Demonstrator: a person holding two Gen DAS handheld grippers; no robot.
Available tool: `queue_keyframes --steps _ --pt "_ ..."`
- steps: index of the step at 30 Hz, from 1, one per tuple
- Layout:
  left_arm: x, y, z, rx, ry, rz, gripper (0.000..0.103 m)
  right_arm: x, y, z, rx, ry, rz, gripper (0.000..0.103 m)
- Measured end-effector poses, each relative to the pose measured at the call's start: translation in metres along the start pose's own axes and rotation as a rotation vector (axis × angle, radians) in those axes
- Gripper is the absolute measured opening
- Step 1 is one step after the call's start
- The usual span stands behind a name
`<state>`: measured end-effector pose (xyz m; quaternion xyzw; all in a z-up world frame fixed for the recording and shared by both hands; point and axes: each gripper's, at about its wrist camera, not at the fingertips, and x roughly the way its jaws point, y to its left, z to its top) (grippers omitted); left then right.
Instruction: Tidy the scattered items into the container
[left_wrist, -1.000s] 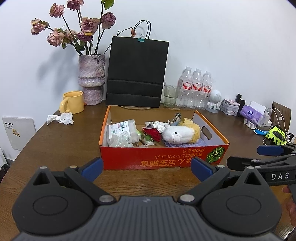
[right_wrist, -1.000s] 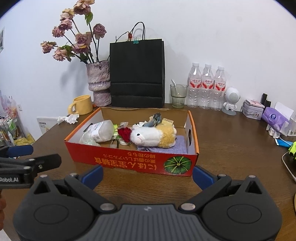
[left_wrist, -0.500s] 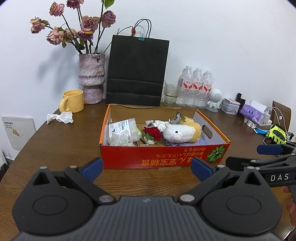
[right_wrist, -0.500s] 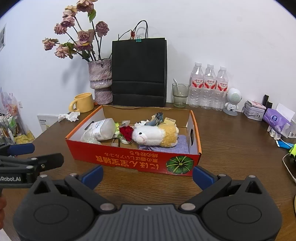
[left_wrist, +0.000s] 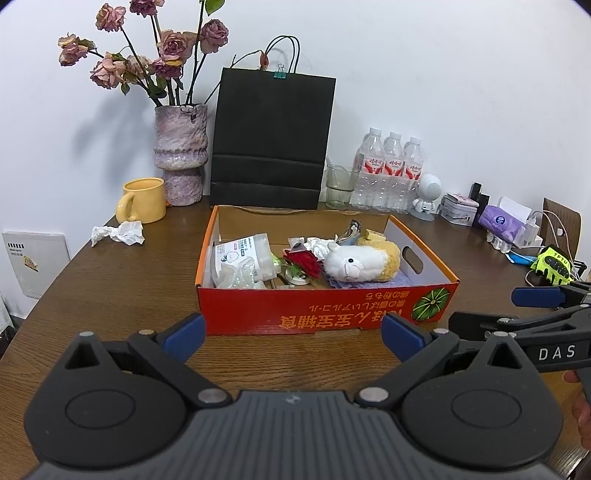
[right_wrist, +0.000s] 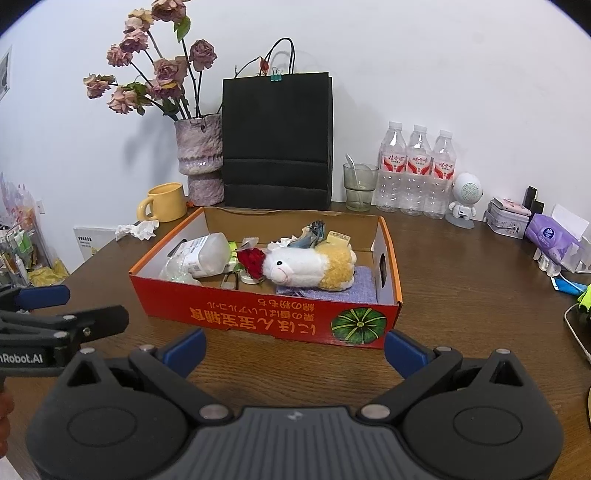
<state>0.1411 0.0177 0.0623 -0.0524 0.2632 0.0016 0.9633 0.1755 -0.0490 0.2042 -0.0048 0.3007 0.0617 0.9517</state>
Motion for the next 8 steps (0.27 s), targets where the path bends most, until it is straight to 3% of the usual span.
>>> queue_keyframes --steps 8 --pt "0.0004 -0.0004 -0.0023 -0.002 -0.007 -0.004 0.103 0.0011 0.0004 -0.0025 0.002 0.004 0.002 0.103"
